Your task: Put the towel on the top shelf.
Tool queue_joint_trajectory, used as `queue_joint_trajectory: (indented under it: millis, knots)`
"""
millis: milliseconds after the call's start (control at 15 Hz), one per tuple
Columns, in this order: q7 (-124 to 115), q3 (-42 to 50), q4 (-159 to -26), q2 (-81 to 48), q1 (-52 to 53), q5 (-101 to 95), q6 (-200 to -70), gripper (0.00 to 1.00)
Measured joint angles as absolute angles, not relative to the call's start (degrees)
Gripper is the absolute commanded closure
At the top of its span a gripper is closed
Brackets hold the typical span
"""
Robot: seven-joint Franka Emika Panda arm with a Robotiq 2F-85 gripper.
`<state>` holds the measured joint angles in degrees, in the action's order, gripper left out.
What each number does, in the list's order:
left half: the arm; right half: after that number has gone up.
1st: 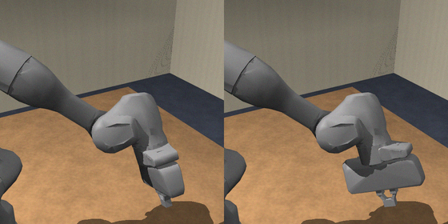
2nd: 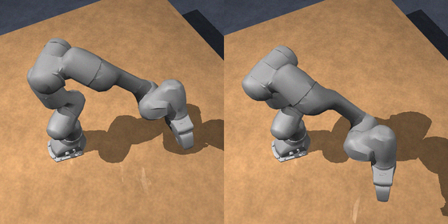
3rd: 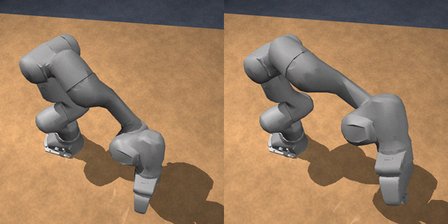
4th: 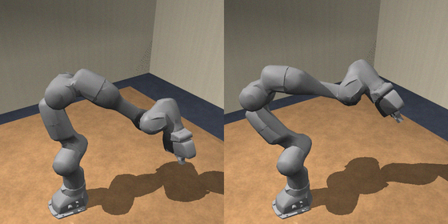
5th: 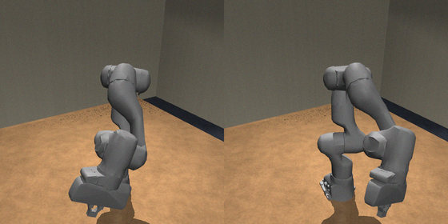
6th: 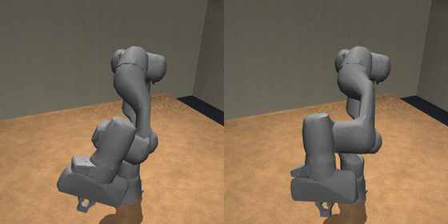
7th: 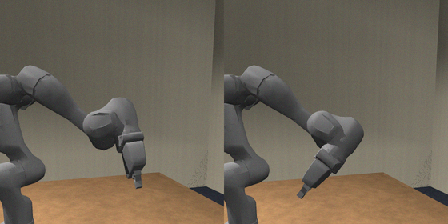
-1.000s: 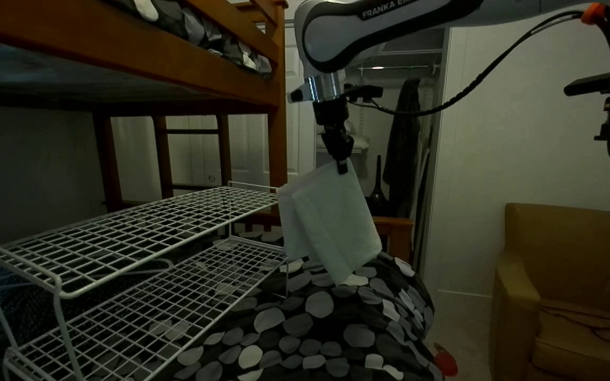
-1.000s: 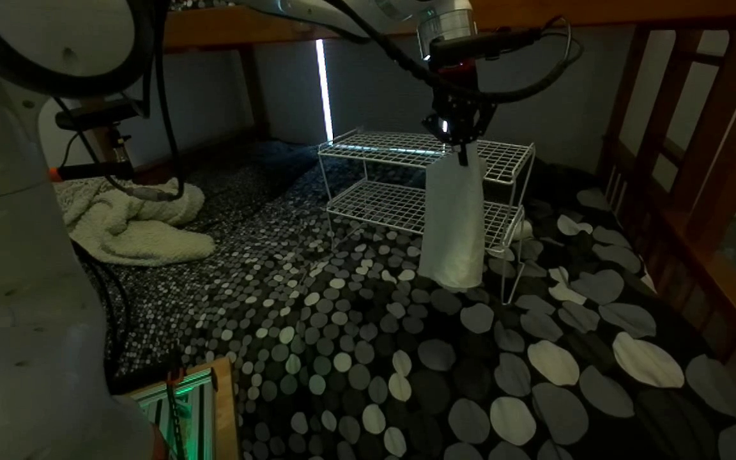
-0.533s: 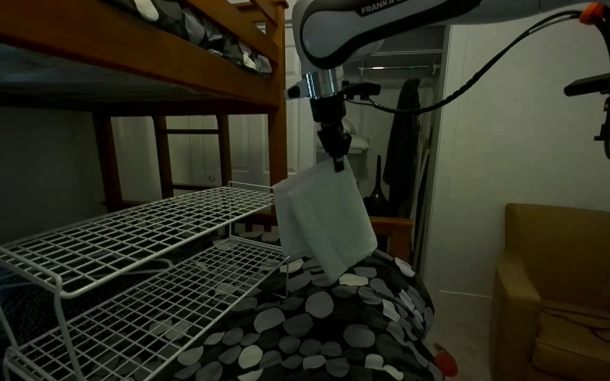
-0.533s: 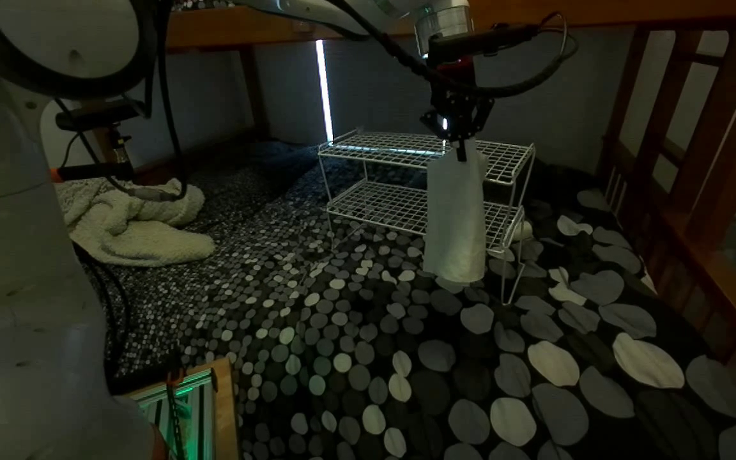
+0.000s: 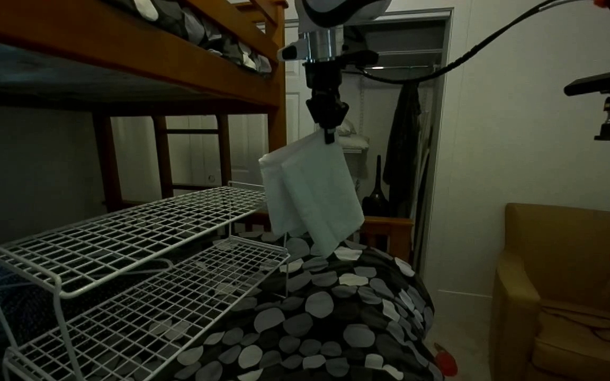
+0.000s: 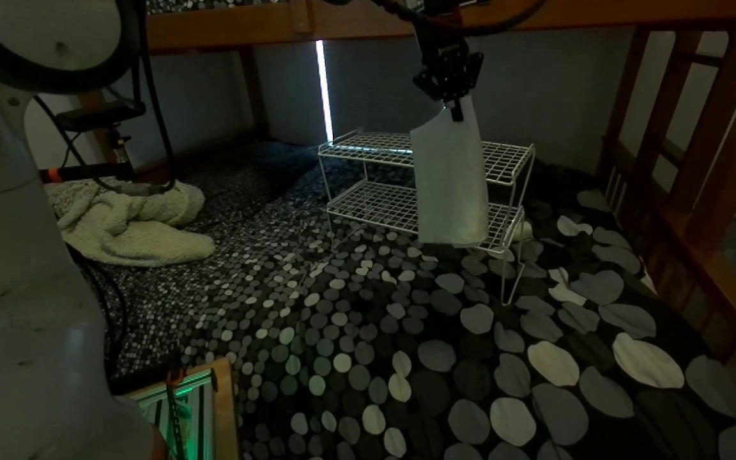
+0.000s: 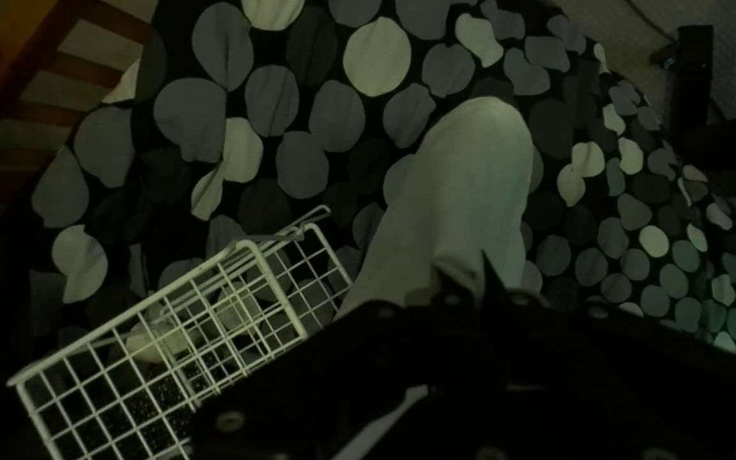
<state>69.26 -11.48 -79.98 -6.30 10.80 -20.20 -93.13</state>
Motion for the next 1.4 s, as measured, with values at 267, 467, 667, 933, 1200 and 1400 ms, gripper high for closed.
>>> queue_joint_trajectory:
  millis: [267,467,667,933,1200,1400]
  knots:
    - [75.16,-12.76,-77.22,-7.57,11.63,-20.15,-93.84,0.99]
    - [77.04,-13.76,-75.07,-9.46,12.18,-19.76,-97.79,0.99]
    - [77.30,-14.50,-73.12,-11.67,12.42,-18.73,-103.73,0.99]
    - [76.31,-14.79,-70.81,-14.78,12.43,-16.09,-112.23,0.99]
    - [73.88,-14.79,-69.77,-17.78,12.24,-13.49,-121.81,0.94]
    - [73.32,-14.79,-69.20,-19.22,12.19,-13.07,-124.10,0.94]
